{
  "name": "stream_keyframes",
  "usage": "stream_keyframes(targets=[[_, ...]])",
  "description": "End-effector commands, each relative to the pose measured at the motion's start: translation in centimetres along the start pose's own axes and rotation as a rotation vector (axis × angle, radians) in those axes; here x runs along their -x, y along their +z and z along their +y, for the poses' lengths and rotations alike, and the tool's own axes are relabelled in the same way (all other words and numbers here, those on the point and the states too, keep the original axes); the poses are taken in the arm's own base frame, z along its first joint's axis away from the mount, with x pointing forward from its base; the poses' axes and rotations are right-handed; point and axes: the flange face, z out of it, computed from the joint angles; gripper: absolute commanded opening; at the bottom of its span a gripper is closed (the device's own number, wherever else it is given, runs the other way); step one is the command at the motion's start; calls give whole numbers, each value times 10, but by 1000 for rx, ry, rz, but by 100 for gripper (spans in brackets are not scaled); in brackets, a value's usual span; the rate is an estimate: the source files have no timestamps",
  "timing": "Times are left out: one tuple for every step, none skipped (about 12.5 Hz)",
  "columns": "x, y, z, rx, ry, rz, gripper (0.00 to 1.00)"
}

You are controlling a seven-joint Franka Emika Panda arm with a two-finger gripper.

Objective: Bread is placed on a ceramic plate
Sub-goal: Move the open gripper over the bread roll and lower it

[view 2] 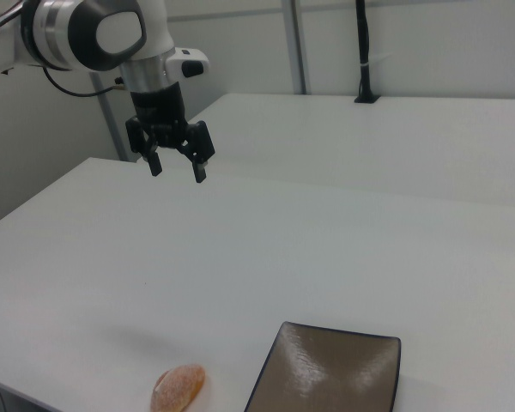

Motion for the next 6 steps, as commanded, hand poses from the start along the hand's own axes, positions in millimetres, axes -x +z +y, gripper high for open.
stream_keyframes(targets=[[1, 7, -3, -17, 10, -22, 100], [1, 7, 0, -20, 12, -22, 100], [2, 6, -1, -20, 15, -21, 100], [1, 7, -1, -20, 15, -24, 100], [1, 9, -1, -21, 17, -25, 100], [3, 9, 0, -21, 18, -27, 100]])
